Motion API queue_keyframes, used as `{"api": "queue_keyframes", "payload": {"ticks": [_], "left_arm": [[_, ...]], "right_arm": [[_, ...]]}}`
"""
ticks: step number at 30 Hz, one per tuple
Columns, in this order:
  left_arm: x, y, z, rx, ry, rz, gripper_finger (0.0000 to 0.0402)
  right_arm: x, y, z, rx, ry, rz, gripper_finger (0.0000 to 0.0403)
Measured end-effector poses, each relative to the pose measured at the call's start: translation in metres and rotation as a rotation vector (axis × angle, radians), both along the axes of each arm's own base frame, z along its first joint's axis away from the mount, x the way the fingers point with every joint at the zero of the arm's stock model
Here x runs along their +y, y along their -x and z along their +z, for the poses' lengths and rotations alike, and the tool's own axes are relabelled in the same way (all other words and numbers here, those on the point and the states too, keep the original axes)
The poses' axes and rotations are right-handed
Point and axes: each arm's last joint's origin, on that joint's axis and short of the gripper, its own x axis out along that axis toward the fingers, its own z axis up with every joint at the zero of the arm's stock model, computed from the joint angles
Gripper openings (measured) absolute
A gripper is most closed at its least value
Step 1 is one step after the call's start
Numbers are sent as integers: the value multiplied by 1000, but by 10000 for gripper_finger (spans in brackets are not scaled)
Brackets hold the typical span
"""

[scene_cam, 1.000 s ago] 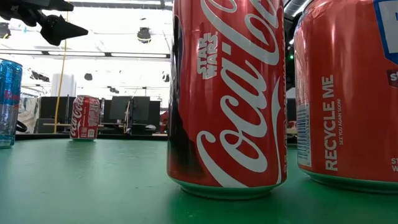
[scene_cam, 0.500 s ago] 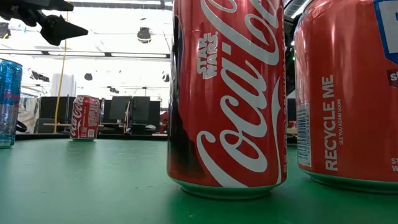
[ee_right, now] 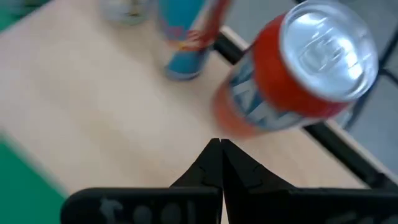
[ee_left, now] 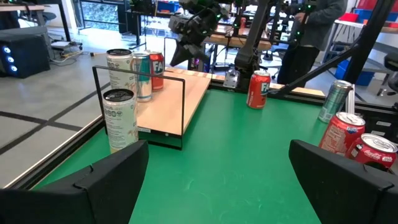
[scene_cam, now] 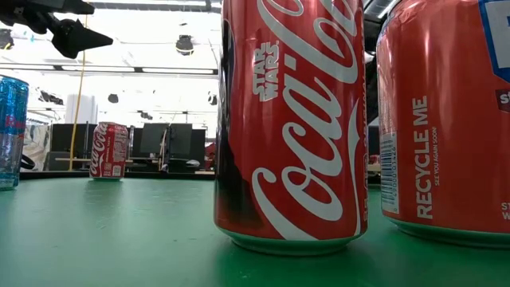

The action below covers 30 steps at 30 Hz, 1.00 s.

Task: Sort soda cans
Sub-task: Put the bottom right red soda can on the shelf

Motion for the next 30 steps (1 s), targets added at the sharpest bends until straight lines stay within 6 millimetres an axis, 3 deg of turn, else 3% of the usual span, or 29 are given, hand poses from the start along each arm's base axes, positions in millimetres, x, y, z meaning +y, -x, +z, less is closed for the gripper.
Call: {"api": "queue_keyframes", "payload": {"ticks": [6,13,17,21,25,30], "left_arm": [[0,0,0,0,0,-1,373],[0,0,0,0,0,0,373],[0,0,0,0,0,-1,373],[0,0,0,0,0,-1,373],[0,0,0,0,0,0,373],[0,0,0,0,0,0,373]], "right_arm": [[39,11,17,-82,-130,79,21],[98,38,41,-75,-410,53,21],[132,43,53,-96,-491,71,22],[168,29,62,-229,-517,277,22],[212,2,68,-390,-465,552,22],[265,-37,62,-535,-393,865,23]]}}
